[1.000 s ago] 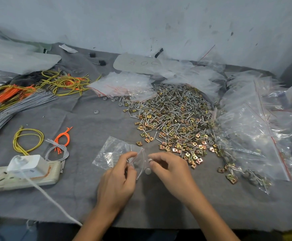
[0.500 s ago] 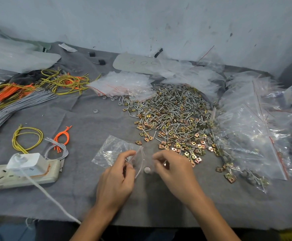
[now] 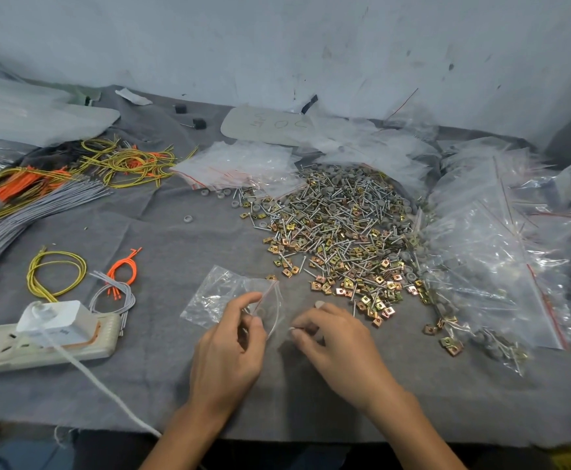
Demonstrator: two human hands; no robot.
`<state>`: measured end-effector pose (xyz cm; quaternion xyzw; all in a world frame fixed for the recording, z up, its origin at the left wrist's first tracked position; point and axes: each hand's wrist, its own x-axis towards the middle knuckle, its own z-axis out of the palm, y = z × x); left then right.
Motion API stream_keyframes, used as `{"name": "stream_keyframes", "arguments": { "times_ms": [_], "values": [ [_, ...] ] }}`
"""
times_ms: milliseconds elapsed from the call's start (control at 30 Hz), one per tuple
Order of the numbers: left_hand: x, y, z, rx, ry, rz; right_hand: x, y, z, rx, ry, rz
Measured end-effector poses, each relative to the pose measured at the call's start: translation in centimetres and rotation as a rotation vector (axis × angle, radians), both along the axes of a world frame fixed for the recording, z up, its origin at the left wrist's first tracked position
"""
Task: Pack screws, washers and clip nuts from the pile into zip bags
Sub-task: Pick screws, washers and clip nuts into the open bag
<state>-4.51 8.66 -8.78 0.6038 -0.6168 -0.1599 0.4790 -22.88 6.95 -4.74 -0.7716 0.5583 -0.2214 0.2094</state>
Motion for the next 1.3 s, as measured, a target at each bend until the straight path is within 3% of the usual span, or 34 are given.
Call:
{"name": "stream_keyframes", "arguments": {
  "times_ms": [167, 400, 567, 767, 1067, 1300],
  "values": [
    [0.2, 0.0, -0.3, -0.023, 0.024, -0.010, 1.8, -0.5, 0.6, -0.123, -0.107, -0.049],
    [0.3, 0.2, -0.3, -0.035, 0.028, -0.038, 4.2, -1.6, 0.2, -0.104, 0.134, 0.052],
    [0.4, 0.0, -0.6, -0.028, 0.011, -0.033, 1.3, -1.9, 0.7, -0.161, -0.026, -0.033],
    [0.3, 0.0, -0.7, -0.021, -0.012, -0.035, -2.6, -4.5, 0.6, -0.020, 0.210, -0.143],
    [0.1, 0.1, -0.2, -0.007, -0.031, -0.014, -2.2, -4.6, 0.4, 0.028, 0.197, -0.107],
    [0.1, 0.1, 0.1, 0.003, -0.051, -0.001, 1.0, -1.7, 1.1, 0.047, -0.236, -0.025]
  ]
}}
